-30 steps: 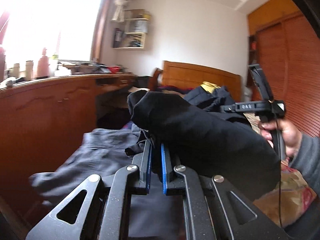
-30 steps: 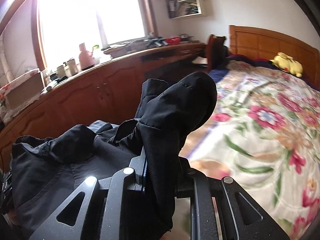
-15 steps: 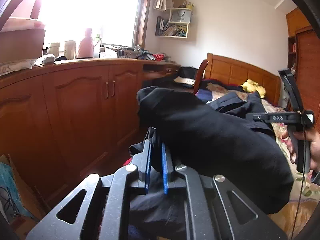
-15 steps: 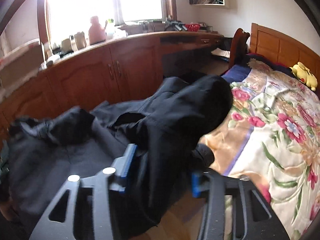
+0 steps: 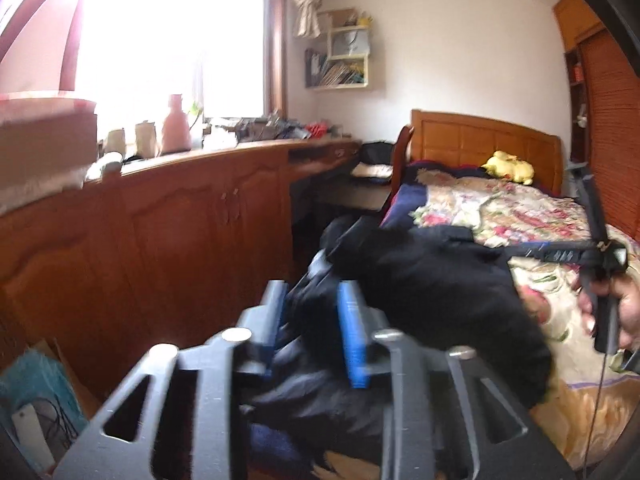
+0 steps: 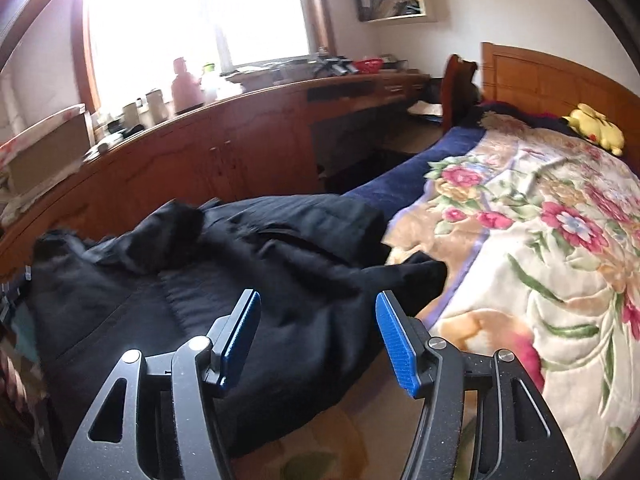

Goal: Fold large clothes

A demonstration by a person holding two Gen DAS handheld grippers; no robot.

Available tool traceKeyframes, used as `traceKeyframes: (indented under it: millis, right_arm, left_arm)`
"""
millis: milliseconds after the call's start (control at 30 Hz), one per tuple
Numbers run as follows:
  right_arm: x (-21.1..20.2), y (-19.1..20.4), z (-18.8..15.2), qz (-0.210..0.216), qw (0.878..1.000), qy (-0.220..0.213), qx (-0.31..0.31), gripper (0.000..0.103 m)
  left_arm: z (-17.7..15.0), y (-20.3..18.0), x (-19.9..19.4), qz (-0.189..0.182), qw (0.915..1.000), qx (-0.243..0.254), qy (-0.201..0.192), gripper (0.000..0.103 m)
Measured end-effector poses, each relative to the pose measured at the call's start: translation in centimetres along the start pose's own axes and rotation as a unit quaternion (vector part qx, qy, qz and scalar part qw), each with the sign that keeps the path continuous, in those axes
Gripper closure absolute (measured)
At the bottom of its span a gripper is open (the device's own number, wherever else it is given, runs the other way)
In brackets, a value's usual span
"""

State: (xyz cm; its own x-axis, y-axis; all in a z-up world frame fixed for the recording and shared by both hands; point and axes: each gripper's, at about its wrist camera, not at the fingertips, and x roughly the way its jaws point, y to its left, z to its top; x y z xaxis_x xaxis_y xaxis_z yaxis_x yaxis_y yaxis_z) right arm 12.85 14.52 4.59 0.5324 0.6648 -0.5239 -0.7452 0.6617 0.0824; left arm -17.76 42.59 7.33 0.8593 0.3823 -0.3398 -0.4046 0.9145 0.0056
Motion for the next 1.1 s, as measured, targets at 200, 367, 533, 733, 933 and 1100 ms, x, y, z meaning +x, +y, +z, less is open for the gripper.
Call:
traceKeyframes:
  millis: [200,367,533,733,933,1100]
  right_arm:
    - [-2.0,-0.4,-1.5,0.022,1.000,-0.010,-0.016,0.041]
    - [-3.8,-0.8,-2.4,0.022,0.999,-0.016,-0.021,0.041]
    - [-5.6,-1.8,-3.8,0.010,0.999,-0.019,-0.026,0.041]
    - [-6.8,-3.7,-5.5,-0.003,1.000,-0.022,-0.014,0.041]
    - [-9.5,-4.7,-7.9,-0.014,1.000,-0.022,-0.005,0.041]
    - [-13.4,-5.3,-9.6,-0.038,0.999,-0.033,-0.004,0.041]
  left_arm:
    - [2.3,-3.8,0.7,-0.043,0.9984,0.035,0.010,0.054]
    - [2.6,-5.6,3.7,-0.051,0.9959,0.059,0.044,0.054]
    - [0.9,-4.9,5.9,-0.022,0.9940,0.063,0.086,0.054]
    - [-2.0,-4.5,7.1,-0.001,0.9912,0.071,0.112,0.054]
    - [-1.4,-5.1,5.0,-0.012,0.9956,0.051,0.078,0.054]
    - [-0.3,-7.7,1.8,-0.026,0.9973,0.056,0.041,0.054]
